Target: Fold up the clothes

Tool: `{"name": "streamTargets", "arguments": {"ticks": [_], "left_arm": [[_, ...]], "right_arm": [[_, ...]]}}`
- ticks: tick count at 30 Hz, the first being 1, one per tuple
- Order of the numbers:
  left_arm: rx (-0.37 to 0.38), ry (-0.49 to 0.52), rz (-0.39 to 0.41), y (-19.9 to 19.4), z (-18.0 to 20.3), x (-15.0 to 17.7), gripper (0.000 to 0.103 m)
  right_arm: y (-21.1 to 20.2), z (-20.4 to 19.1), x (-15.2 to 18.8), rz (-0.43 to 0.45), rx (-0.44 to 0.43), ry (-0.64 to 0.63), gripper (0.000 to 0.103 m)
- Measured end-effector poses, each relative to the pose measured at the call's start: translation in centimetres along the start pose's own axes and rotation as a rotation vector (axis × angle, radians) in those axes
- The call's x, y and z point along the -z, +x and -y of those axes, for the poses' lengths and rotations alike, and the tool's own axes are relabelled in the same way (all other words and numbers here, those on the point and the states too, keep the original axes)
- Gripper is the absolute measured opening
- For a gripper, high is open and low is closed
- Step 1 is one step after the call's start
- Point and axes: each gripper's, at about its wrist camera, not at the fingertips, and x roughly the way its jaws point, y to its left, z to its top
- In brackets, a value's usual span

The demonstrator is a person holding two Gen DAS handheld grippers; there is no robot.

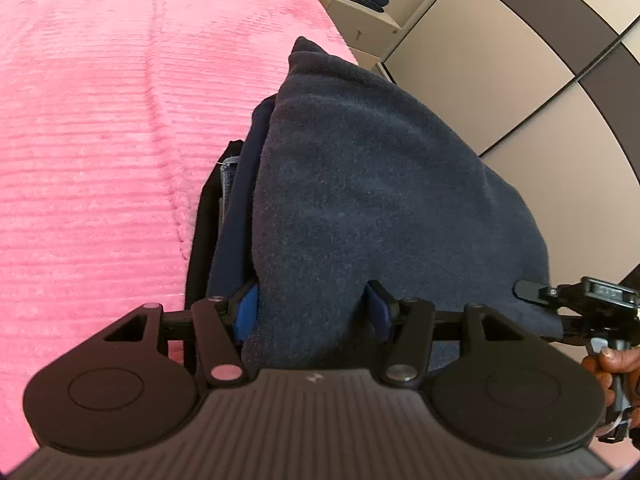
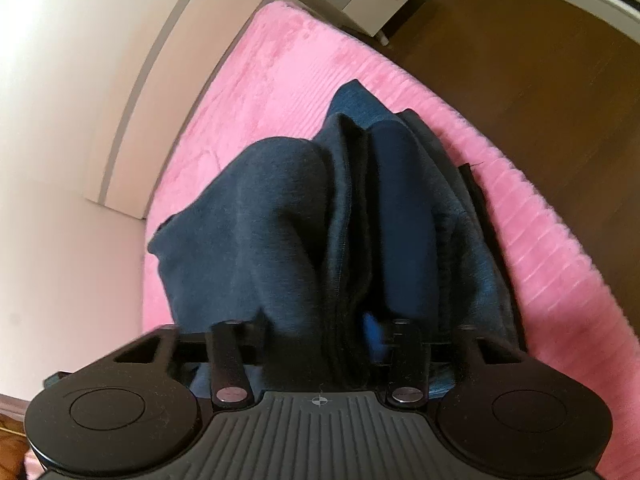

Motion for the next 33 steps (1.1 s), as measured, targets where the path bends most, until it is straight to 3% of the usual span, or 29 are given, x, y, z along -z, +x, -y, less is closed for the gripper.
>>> {"name": "streamTargets", "arguments": {"ticks": [5, 7, 10, 14, 15, 16, 18, 22, 30, 33], "left_arm": [[-0.036, 0.039, 0.044, -2.1, 0.5, -0.1, 0.05], [-0.057, 0.097, 0.105, -3.9, 1.5, 0.1, 0.045], [-0.018, 0.164, 0.125, -4.9, 2.8, 0.7, 0.046], [-0.026, 0.232, 0.021, -1.9, 3.5, 2.0, 0.047], [-0.032, 0.244, 0.004, -1.2, 3.5, 2.3, 0.047], [-0.034, 0.245, -0.002, -1.1, 3.4, 2.3, 0.047], [-0.04, 0.238, 0.001, -1.4, 3.3, 2.4, 0.048], [-0.052, 0.223, 0.009, -1.9, 3.1, 2.5, 0.049], [-0.076, 0.195, 0.024, -3.1, 2.6, 2.7, 0.049], [-0.106, 0.158, 0.044, -4.6, 2.0, 4.0, 0.057]], "right_arm": [[-3.6, -5.5, 0.3, 0.145, 0.129, -0.271, 0.048], [-4.7, -7.8, 0.9, 0.191, 0.103, -0.391, 0.048], [-4.0, -9.9, 2.1, 0.113, -0.009, -0.49, 0.048], [0.1, -8.5, 4.0, -0.065, 0.074, -0.595, 0.044], [0.6, -7.5, 4.0, -0.07, 0.1, -0.592, 0.017], [0.5, -6.3, 3.7, -0.065, 0.093, -0.551, 0.001], [0.4, -4.2, 3.1, -0.057, 0.083, -0.476, 0.0], [0.6, -5.3, 3.1, -0.067, 0.115, -0.548, 0.0], [-1.5, -5.9, 4.2, -0.002, 0.15, -0.499, 0.0], [-2.9, -6.3, 5.1, 0.024, 0.179, -0.515, 0.0]]}}
